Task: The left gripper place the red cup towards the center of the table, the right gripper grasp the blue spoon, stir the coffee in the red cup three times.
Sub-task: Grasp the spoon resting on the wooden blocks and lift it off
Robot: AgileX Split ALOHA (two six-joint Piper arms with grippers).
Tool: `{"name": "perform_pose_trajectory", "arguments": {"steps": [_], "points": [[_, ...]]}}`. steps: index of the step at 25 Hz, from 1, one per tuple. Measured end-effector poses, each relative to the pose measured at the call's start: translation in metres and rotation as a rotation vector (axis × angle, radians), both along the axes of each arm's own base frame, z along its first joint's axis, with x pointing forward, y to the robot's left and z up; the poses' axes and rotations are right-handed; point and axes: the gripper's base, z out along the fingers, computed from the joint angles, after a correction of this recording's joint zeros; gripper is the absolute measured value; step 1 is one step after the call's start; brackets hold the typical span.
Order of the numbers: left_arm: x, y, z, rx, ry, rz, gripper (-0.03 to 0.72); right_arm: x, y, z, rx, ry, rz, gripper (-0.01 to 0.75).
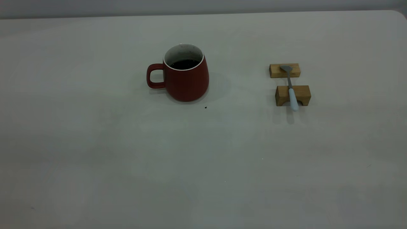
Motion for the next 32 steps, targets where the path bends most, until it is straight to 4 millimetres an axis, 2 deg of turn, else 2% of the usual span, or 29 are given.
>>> {"name": "perform_pose_trajectory", "arguments": {"steps": [6, 16, 23, 32], "points": [[-0.024, 0.006, 0.004, -0.037, -0.12, 0.016, 0.56, 0.0, 0.0, 0.0, 0.0, 0.0, 0.0, 0.238], [-0.062, 0.012, 0.003, -0.055, -0.382, 0.262, 0.56, 0.0, -0.006, 0.0, -0.06, -0.001, -0.035, 0.238], [-0.064, 0.011, 0.003, -0.061, -0.39, 0.265, 0.56, 0.0, -0.006, 0.0, -0.059, -0.001, -0.035, 0.238], [-0.064, 0.011, 0.003, -0.061, -0.39, 0.265, 0.56, 0.0, 0.009, 0.002, 0.092, -0.014, 0.061, 0.238]]}}
